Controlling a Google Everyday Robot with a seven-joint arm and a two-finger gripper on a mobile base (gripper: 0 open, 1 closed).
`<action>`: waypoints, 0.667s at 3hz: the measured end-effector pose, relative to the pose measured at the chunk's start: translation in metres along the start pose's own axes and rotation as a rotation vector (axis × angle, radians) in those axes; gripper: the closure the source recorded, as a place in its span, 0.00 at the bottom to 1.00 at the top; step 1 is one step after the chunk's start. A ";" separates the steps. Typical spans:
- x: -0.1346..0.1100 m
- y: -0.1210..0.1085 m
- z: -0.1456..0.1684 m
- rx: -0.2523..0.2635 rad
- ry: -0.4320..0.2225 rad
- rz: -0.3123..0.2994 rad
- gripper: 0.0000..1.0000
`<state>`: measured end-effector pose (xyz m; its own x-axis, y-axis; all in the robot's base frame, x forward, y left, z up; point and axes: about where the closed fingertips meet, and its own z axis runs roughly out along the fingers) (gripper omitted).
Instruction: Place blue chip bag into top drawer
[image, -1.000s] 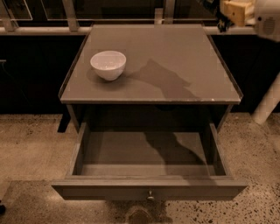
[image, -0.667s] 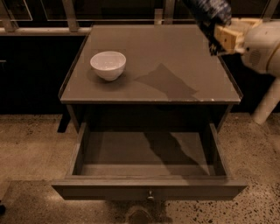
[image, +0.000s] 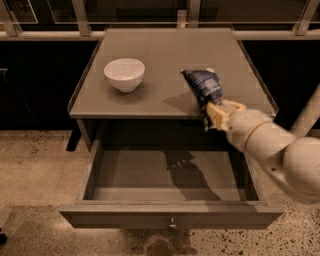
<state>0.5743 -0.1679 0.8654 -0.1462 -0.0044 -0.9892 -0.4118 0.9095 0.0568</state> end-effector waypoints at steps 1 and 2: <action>0.044 0.025 -0.001 -0.034 0.067 0.004 1.00; 0.051 0.030 -0.005 -0.027 0.059 0.003 1.00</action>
Offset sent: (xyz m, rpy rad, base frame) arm -0.0168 0.0211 -0.0420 -0.0182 0.0620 0.0345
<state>0.5500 -0.1429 0.8172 -0.2005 -0.0268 -0.9793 -0.4355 0.8979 0.0646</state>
